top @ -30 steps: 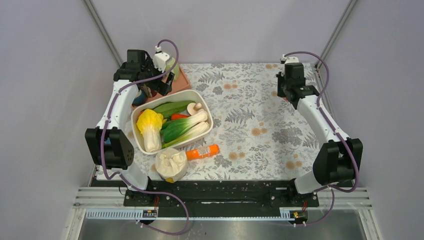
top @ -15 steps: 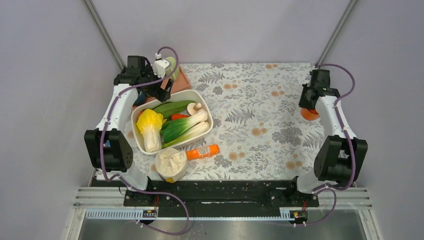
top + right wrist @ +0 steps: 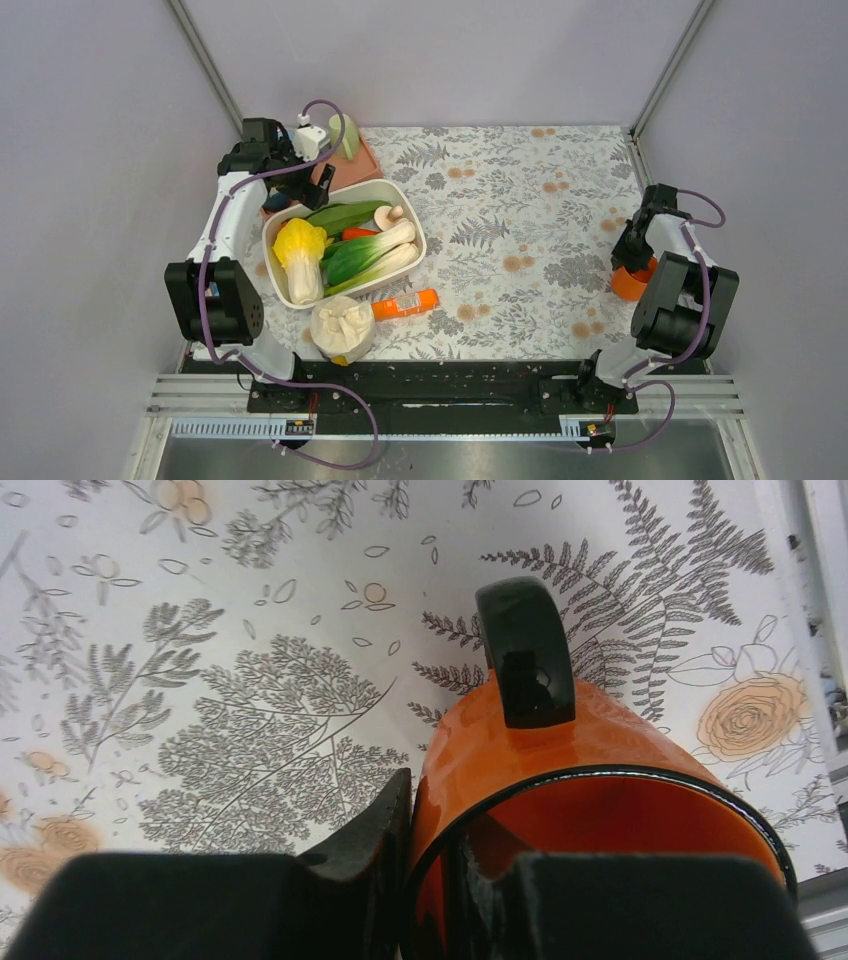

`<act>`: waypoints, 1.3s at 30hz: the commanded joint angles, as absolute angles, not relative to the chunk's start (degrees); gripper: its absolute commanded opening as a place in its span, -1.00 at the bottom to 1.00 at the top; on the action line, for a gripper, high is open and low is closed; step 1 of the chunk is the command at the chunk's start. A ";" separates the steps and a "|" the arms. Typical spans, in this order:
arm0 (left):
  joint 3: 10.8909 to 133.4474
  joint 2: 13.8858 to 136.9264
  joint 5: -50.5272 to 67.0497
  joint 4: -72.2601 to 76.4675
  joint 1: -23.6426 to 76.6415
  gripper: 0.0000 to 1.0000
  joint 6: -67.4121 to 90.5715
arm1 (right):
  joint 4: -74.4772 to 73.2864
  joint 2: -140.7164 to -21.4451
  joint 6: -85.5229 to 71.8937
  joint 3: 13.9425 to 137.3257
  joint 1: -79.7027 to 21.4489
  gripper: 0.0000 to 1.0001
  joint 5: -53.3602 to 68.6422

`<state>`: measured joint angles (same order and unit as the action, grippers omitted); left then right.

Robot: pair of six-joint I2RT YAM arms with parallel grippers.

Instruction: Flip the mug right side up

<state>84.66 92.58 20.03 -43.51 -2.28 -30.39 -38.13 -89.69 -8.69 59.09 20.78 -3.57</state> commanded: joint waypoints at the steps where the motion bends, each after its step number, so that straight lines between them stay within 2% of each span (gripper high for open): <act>1: 84.52 90.49 18.82 -42.55 -4.19 0.98 -31.77 | -34.56 -91.16 -10.14 58.30 21.83 -1.00 -2.67; 3: 84.71 90.78 18.57 -42.58 -5.15 0.98 -31.80 | -33.56 -91.95 -10.20 57.60 22.01 -1.00 -2.13; 4: 84.89 91.01 18.28 -42.57 -5.56 0.98 -31.70 | -33.20 -92.01 -10.24 57.23 22.13 -0.90 -1.85; 7: 85.66 92.12 16.91 -42.58 -6.86 0.98 -31.15 | -32.70 -91.14 -10.28 56.32 22.19 -0.26 -1.29; 9: 86.47 93.10 16.41 -42.46 -8.06 0.98 -30.44 | -32.79 -89.07 -10.56 55.84 22.19 0.08 -1.63; 12: 87.93 94.84 16.29 -41.02 -10.43 0.98 -27.46 | -33.91 -85.25 -11.50 55.68 22.19 0.50 -1.47; 14: 88.63 96.03 15.81 -39.38 -11.41 0.98 -24.33 | -34.22 -81.63 -11.93 55.49 22.15 0.70 -0.36; 19: 89.34 98.45 14.90 -33.79 -11.65 0.98 -19.10 | -34.80 -72.39 -12.33 55.65 21.66 0.89 1.74; 23: 98.29 105.38 14.54 -34.98 -11.60 0.95 -20.71 | -34.78 -68.31 -11.69 55.55 19.92 0.89 4.95; 27: 109.98 115.35 15.33 -39.64 -11.60 0.93 -18.91 | -34.75 -66.50 -11.18 55.33 17.78 0.89 3.17; 32: 115.49 122.84 12.70 -36.73 -11.12 0.94 -17.11 | -34.40 -66.06 -10.82 55.24 15.37 0.89 2.72; 39: 116.65 126.20 10.35 -32.28 -9.61 0.85 -18.53 | -34.38 -66.06 -10.56 54.65 13.72 0.89 2.28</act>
<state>113.36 126.28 12.78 -37.21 -10.66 -18.81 -34.96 -67.51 -11.20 54.94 14.39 2.61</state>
